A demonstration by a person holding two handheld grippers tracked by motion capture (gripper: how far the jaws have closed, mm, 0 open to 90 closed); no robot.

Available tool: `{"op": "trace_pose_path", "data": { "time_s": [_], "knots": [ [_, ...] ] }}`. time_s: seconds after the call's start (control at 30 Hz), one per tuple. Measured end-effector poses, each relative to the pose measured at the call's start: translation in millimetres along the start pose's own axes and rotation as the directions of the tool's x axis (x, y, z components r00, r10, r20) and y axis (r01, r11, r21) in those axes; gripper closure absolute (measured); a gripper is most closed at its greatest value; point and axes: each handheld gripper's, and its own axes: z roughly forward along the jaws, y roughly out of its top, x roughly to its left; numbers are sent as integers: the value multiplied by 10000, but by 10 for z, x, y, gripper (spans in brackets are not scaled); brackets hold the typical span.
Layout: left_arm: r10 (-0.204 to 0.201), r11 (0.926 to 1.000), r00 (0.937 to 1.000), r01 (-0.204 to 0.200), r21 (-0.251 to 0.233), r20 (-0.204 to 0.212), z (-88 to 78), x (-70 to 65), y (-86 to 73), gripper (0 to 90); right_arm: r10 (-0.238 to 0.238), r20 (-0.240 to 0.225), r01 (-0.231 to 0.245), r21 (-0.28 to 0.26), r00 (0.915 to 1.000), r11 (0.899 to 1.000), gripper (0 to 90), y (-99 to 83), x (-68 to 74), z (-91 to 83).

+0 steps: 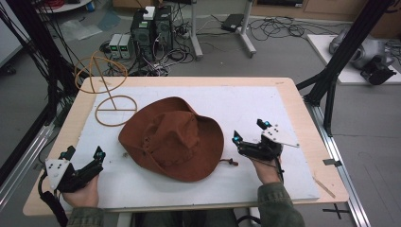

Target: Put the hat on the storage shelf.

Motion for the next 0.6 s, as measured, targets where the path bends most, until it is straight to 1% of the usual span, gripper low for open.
{"op": "trace_pose_path", "data": {
  "time_s": [0.1, 0.23, 0.3, 0.33, 0.37, 0.4, 0.43, 0.47, 0.5, 0.53, 0.6],
  "knots": [
    [-7, 10000, 10000, 7, -5, -8, -8, 1, 5, 112, -125, -489, 133, 162, 9987, 9998, 35, 73, 124, 93],
    [-25, 10000, 10000, 25, -1, 8, -13, 7, 7, 112, -307, -1151, 339, 253, 9929, 9991, 35, 180, 294, 222],
    [-63, 10000, 10000, 64, -32, 10, -13, 9, 6, 112, -493, -1390, 541, 309, 9891, 9981, 35, 220, 379, 284],
    [-66, 10000, 10000, 66, -20, 5, -15, 13, 6, 112, -487, -1521, 545, 342, 9872, 9979, 35, 234, 423, 315],
    [-78, 10000, 10000, 78, -20, 2, -15, 17, 7, 112, -487, -1521, 545, 342, 9872, 9979, 35, 234, 423, 315],
    [-74, 10000, 10000, 74, -16, 0, -16, 22, 7, 112, -546, -1758, 627, 409, 9829, 9972, 35, 257, 505, 371],
    [-97, 9999, 9999, 97, -38, -31, -15, 25, 6, 112, -546, -1758, 627, 409, 9829, 9972, 35, 257, 505, 371],
    [-125, 9999, 9999, 125, -40, -33, -17, 32, 7, 112, -619, -1996, 723, 453, 9779, 9964, 35, 272, 584, 426],
    [-125, 9999, 9999, 125, -40, -33, -17, 32, 7, 112, -619, -1996, 723, 453, 9779, 9964, 35, 272, 584, 426],
    [-116, 9999, 9999, 116, -40, -41, -18, 36, 7, 112, -686, -2198, 802, 443, 9731, 9958, 35, 277, 671, 491],
    [-149, 9999, 9999, 149, -69, -57, -16, 36, 7, 112, -654, -2356, 789, 483, 9696, 9957, 35, 271, 738, 544]
  ]
}}
